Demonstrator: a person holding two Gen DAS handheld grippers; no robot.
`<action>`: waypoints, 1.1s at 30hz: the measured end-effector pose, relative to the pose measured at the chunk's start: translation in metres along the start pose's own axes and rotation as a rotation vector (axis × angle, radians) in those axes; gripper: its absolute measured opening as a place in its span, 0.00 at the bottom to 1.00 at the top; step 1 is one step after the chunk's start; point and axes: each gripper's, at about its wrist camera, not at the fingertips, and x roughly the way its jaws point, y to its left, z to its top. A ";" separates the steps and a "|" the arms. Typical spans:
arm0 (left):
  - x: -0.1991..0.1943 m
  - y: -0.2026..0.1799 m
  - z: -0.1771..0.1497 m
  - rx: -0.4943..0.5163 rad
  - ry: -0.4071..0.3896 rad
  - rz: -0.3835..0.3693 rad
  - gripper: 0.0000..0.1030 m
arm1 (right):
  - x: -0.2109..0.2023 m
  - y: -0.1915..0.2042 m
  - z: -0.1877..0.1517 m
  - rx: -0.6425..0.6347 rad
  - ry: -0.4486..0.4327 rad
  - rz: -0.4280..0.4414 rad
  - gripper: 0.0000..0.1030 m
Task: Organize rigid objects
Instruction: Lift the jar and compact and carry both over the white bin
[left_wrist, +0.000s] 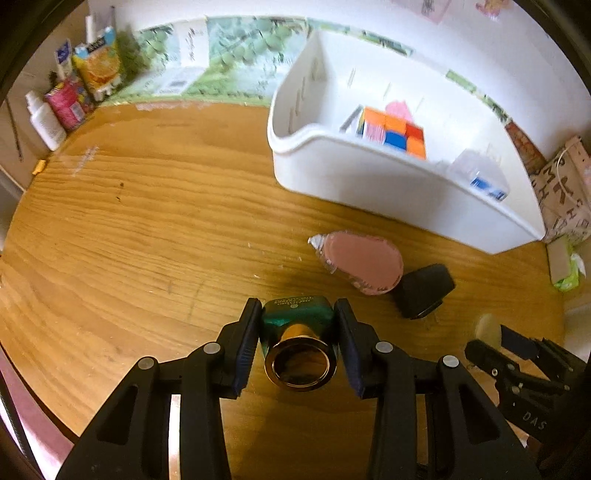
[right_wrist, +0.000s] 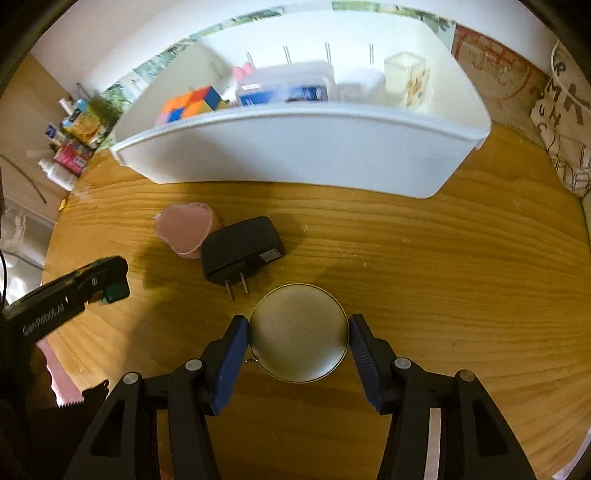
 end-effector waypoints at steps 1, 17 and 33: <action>-0.004 -0.004 0.001 -0.006 -0.012 0.001 0.42 | -0.007 0.001 -0.002 -0.013 -0.010 0.003 0.54; -0.058 -0.017 0.042 -0.034 -0.208 0.038 0.42 | -0.100 -0.023 0.010 -0.132 -0.208 0.041 0.54; -0.077 -0.028 0.100 0.018 -0.344 0.087 0.42 | -0.127 -0.016 0.045 -0.170 -0.422 0.089 0.54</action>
